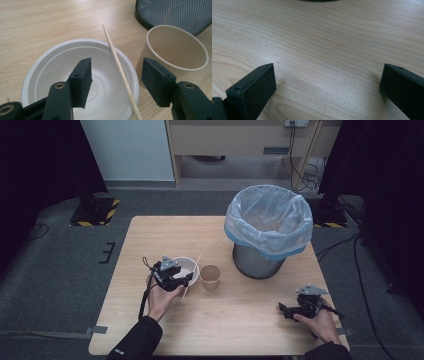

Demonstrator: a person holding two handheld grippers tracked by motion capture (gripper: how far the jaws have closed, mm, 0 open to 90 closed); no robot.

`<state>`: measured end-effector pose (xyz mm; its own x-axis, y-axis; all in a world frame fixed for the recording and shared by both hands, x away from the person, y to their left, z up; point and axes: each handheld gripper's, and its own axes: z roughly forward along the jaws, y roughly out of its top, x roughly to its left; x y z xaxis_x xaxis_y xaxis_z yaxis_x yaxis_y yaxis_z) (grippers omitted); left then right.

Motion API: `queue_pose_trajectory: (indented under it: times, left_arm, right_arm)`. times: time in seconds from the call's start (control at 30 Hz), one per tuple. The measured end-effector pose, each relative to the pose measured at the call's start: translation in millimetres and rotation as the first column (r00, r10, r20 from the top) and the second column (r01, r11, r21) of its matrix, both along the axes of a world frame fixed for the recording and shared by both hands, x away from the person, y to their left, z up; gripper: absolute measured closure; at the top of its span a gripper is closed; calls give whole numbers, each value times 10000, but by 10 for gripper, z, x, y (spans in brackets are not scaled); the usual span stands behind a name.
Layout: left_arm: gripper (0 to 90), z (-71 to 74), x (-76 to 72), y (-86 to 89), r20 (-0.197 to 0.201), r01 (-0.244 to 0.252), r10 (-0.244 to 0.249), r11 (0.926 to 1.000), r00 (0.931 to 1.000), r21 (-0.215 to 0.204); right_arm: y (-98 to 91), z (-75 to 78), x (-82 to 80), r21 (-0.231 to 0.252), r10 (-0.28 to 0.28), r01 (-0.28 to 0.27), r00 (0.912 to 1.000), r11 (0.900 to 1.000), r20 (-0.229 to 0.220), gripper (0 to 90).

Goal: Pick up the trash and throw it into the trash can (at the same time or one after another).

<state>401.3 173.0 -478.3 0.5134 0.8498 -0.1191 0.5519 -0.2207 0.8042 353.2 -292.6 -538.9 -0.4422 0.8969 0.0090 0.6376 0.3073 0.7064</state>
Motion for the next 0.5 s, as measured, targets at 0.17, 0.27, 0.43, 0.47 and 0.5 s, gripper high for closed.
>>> queue_pose_trajectory:
  times: [0.17,0.27,0.43,0.47,0.5]
  left_arm:
    - [434,-70,16,-19,-267,5,-1,9999,9996,139]
    - [444,-114,23,-43,-426,58,-48,9997,9991,219]
    - [468,-150,43,-47,-548,44,-28,9995,9985,302]
    - [474,-153,44,-43,-557,24,-8,9996,9984,293]
    - [485,-154,45,-37,-573,6,13,9995,9984,330]
  right_arm:
    - [0,0,0,2,-1,1,10000,10000,-1,7]
    - [0,0,0,1,2,-2,10000,10000,2,7]
    - [0,0,0,0,3,-3,10000,10000,1,7]
    - [0,0,0,3,-2,2,10000,10000,-2,7]
    - [0,0,0,2,3,-3,10000,10000,-2,7]
